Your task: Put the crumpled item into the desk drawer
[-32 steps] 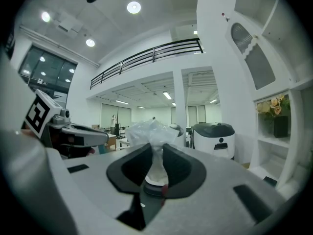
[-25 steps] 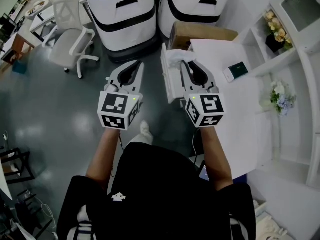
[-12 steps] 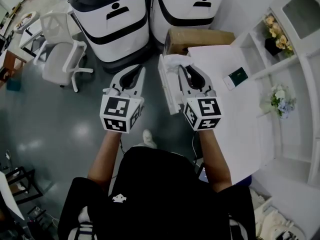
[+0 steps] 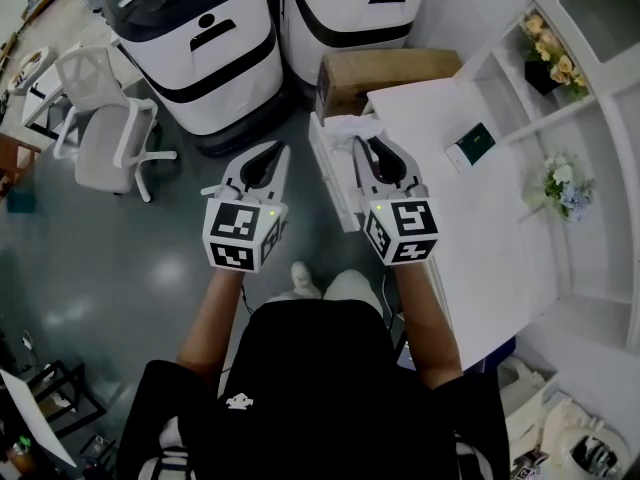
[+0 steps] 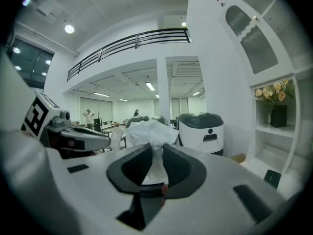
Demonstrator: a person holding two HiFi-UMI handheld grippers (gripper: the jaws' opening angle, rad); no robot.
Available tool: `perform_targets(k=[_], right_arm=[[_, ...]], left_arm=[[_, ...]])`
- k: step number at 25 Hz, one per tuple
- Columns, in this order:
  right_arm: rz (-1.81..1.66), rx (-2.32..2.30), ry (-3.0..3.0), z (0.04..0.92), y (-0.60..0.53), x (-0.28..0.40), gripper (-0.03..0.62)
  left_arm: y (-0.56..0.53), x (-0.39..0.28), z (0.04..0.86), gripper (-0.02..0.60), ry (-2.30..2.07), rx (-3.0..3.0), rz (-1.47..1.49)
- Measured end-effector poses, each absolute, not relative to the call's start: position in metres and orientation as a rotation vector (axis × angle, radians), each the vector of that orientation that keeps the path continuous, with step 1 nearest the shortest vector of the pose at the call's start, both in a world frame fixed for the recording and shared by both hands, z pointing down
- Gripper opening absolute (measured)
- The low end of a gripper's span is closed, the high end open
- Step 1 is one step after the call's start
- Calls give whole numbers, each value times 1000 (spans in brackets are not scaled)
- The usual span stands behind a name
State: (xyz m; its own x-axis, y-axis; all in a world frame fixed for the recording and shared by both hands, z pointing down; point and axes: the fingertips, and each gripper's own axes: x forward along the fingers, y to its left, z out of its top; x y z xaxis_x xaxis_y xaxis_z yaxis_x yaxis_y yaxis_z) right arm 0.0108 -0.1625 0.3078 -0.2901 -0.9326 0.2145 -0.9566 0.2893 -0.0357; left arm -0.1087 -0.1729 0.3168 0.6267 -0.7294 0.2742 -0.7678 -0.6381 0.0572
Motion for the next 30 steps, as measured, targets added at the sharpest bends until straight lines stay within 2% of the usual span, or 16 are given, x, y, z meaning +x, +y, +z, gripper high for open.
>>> perform_targets(k=[20,30], right_arm=[[416,1694,-2287,391,-200,78,62],[557,1569,-2219,461,-220,103,61]], left_arm=[[-204,-33,390,14,-1127,2588,470],[-226,0,435,14,-1118,2505,535]])
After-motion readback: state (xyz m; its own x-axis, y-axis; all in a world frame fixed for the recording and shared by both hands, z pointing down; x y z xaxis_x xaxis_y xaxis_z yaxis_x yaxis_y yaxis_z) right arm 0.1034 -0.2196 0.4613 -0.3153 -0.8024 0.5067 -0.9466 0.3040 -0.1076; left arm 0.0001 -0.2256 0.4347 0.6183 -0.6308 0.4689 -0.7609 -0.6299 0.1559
